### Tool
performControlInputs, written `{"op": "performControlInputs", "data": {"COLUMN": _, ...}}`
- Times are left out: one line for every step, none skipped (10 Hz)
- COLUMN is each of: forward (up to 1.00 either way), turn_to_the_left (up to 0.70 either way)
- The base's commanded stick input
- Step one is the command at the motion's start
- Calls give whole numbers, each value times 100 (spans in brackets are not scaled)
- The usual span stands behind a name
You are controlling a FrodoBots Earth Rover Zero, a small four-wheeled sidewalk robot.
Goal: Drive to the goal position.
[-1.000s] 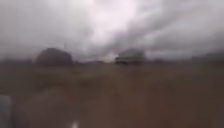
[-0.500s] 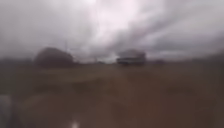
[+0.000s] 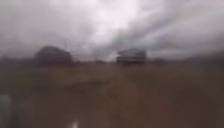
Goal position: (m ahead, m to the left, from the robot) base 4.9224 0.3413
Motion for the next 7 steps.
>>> {"op": "performControlInputs", "data": {"forward": 85, "turn_to_the_left": 0}}
{"op": "performControlInputs", "data": {"forward": 85, "turn_to_the_left": 0}}
{"op": "performControlInputs", "data": {"forward": 85, "turn_to_the_left": 0}}
{"op": "performControlInputs", "data": {"forward": 85, "turn_to_the_left": 0}}
{"op": "performControlInputs", "data": {"forward": 85, "turn_to_the_left": 0}}
{"op": "performControlInputs", "data": {"forward": 85, "turn_to_the_left": 0}}
{"op": "performControlInputs", "data": {"forward": 85, "turn_to_the_left": 0}}
